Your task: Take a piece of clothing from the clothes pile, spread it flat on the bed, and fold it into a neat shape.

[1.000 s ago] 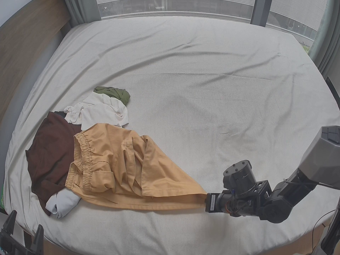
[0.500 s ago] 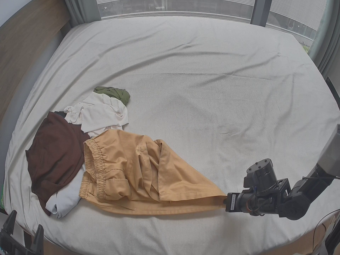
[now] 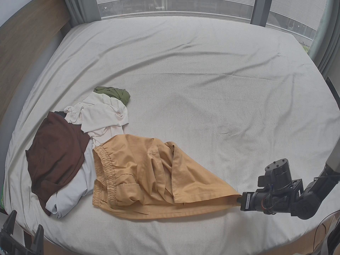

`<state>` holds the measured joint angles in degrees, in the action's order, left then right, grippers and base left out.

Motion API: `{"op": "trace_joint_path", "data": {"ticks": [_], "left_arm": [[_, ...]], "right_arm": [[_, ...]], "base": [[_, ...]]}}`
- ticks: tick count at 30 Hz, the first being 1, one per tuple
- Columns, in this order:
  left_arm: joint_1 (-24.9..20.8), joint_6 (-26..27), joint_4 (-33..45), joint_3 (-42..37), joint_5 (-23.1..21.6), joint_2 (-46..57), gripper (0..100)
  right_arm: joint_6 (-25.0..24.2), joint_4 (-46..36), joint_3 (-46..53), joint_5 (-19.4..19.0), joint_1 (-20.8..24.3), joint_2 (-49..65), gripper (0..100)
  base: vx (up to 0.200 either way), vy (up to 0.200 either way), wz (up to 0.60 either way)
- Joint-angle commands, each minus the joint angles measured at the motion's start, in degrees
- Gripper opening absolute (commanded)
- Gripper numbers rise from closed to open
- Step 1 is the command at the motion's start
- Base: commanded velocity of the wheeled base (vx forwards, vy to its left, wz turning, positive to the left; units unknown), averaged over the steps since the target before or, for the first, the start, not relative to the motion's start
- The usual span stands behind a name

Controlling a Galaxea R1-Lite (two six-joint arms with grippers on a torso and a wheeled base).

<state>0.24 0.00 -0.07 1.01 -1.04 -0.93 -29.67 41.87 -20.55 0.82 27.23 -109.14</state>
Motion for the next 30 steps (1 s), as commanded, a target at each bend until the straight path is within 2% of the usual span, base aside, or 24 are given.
{"op": "trace_joint_path", "data": {"ticks": [1,6,15,29,30], "left_arm": [[0.0,0.1,0.0,-1.0,0.0,0.9,100],[0.0,0.1,0.0,-1.0,0.0,0.9,100],[0.0,0.1,0.0,-1.0,0.0,0.9,100],[0.0,0.2,0.0,-1.0,0.0,0.9,100],[0.0,0.2,0.0,-1.0,0.0,0.9,100]], "right_arm": [[0.6,0.8,2.4,-0.4,-1.9,0.3,0],[2.6,1.2,4.4,-1.5,-4.5,1.1,0],[3.0,1.2,6.4,-2.5,-6.8,1.5,0],[4.6,1.7,7.8,-3.5,-7.6,1.4,0],[4.7,2.3,8.0,-3.6,-7.6,1.3,100]], "base": [[0.000,0.000,0.00],[0.000,0.000,0.00],[0.000,0.000,0.00],[0.000,0.000,0.00],[0.000,0.000,0.00]]}}
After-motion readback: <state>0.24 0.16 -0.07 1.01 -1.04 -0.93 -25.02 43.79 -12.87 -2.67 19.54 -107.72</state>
